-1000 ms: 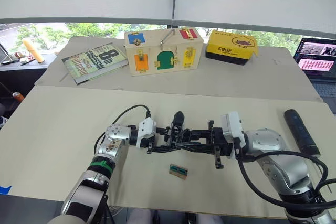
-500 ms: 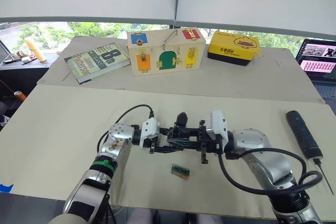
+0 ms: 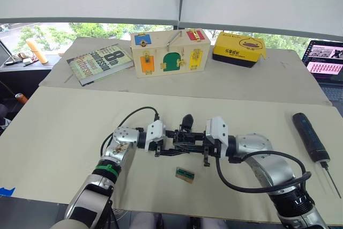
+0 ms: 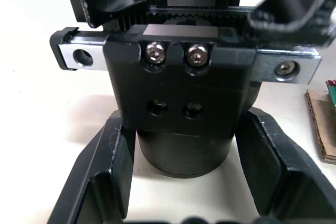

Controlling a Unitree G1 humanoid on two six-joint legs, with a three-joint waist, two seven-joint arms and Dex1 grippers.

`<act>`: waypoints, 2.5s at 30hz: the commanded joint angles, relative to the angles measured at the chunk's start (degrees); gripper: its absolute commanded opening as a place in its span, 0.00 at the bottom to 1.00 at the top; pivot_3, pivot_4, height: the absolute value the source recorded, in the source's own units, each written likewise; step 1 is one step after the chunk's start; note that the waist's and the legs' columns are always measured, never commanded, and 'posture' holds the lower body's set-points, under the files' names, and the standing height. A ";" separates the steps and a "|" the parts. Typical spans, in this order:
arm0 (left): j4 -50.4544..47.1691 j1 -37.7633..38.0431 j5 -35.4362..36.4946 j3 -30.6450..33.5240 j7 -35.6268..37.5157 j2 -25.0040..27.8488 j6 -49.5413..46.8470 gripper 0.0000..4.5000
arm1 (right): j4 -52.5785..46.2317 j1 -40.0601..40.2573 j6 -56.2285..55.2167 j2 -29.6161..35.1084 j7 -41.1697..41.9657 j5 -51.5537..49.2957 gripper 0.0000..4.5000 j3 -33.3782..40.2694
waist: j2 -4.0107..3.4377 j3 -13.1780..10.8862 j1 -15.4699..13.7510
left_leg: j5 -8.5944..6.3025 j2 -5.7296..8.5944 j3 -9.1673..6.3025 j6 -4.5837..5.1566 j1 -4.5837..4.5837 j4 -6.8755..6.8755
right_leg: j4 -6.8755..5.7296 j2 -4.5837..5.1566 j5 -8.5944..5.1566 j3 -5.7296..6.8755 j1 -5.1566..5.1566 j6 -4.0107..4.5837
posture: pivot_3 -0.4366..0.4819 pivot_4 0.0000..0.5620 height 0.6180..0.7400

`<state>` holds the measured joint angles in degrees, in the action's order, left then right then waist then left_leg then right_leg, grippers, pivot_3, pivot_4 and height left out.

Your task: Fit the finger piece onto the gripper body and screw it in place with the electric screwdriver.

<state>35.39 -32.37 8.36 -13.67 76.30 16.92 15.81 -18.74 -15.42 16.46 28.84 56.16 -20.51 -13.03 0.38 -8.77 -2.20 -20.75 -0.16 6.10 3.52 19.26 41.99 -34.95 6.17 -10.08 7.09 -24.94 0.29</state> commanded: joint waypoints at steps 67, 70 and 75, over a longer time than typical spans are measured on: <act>-1.10 4.32 -2.30 -3.03 -3.60 1.84 -6.92 0.51 | 4.65 -4.62 3.35 0.57 4.42 -5.49 0.61 1.25 | -0.18 1.45 1.39 | -0.07 -0.32 -0.87 0.08 0.02 -0.16 | 0.84 0.39 0.02 0.30 0.53 0.00 | 0.48 0.27 1.00; -0.31 4.17 -2.93 -3.22 -3.96 1.86 -6.34 0.51 | 4.17 -4.10 1.66 -0.04 6.34 -7.39 0.85 2.66 | -0.18 1.45 1.25 | -0.07 -0.31 -0.93 0.08 0.04 -0.16 | 0.87 0.38 0.02 0.38 0.56 0.00 | 0.48 0.27 1.00; 0.08 4.00 -2.55 -2.25 -5.55 1.51 -7.48 0.51 | 2.81 -3.83 1.08 -0.08 8.70 -9.80 0.99 4.02 | -0.18 1.45 1.25 | -0.08 -0.31 -0.93 0.10 0.03 -0.16 | 0.88 0.40 0.02 0.39 0.58 -0.01 | 0.48 0.27 1.00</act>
<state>31.84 -29.79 8.65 -14.72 73.06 18.12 11.13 -13.30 -19.08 19.16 28.94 63.94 -28.42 -10.56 0.19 -7.32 -0.96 -20.83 -0.47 5.16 3.62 19.29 41.83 -34.07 6.58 -10.06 7.47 -24.36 0.28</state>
